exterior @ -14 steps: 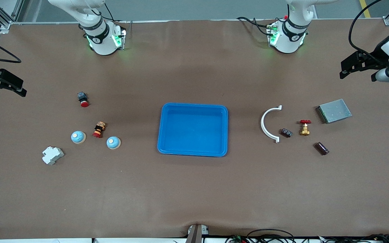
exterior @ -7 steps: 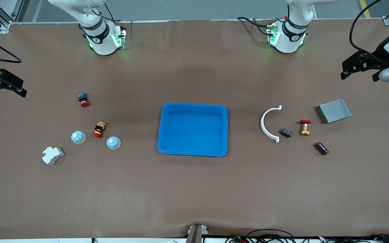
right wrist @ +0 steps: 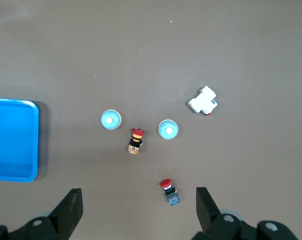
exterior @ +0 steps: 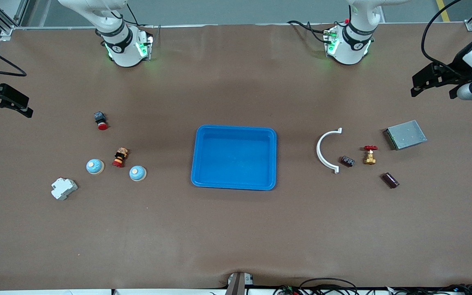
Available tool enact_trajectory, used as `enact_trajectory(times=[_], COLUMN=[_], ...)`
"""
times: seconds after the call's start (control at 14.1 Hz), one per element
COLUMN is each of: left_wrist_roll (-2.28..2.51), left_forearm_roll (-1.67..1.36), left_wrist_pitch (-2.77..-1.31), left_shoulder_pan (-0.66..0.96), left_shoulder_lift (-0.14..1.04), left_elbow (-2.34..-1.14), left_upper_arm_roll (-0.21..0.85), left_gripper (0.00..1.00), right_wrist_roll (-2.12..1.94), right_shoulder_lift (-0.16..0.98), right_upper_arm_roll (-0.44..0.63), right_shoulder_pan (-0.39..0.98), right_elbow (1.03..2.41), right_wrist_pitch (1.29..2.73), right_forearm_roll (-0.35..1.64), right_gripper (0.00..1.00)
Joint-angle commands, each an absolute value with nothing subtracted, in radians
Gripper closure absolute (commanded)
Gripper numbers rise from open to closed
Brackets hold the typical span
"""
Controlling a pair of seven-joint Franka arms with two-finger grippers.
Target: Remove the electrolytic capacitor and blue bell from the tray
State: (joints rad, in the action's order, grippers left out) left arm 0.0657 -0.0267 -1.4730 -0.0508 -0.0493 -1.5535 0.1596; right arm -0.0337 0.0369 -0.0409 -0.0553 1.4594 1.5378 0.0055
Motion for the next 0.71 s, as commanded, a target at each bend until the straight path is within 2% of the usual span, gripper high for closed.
enact_trajectory(times=[0.0,0.64], left_wrist_roll=[0.142,0.149], left_forearm_roll=[-0.026,0.020], left_wrist_pitch=[-1.443,-1.414], left_shoulder_pan=[-0.051,-0.051], left_shoulder_lift=[-0.040,-0.043], left_elbow=[-1.531,-1.532], left_upper_arm_roll=[0.189,0.209], left_gripper=[0.00,0.00], right_wrist_roll=[-0.040,-0.038], right_shoulder_lift=[0.020,0.020], right_upper_arm_roll=[-0.055,-0.055], right_shoulder_pan=[-0.071,-0.066], right_elbow=[1.477,1.477], right_wrist_pitch=[1.548,1.549], right_forearm_roll=[0.014,0.014], right_gripper=[0.00,0.00])
